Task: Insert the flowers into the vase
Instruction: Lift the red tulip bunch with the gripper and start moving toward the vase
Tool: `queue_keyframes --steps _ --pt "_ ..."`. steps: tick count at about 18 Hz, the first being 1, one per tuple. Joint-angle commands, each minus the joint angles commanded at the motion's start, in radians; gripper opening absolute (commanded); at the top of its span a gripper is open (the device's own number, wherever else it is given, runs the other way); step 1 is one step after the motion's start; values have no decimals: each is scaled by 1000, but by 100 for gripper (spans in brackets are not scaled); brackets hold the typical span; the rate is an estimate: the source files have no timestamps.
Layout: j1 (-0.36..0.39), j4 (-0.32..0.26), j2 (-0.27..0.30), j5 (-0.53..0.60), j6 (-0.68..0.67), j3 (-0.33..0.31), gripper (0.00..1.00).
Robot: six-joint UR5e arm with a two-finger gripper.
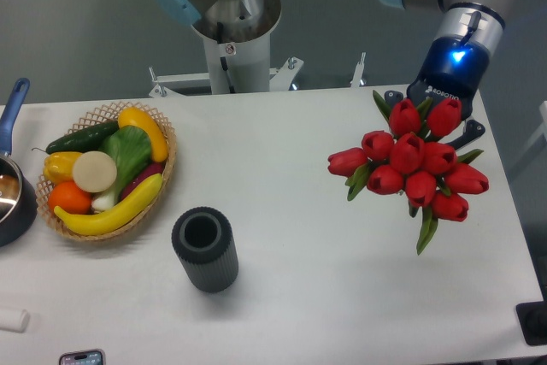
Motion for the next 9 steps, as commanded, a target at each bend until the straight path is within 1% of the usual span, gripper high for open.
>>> queue_keyframes --steps 9 --pt "-15 0 5 0 0 -23 22"
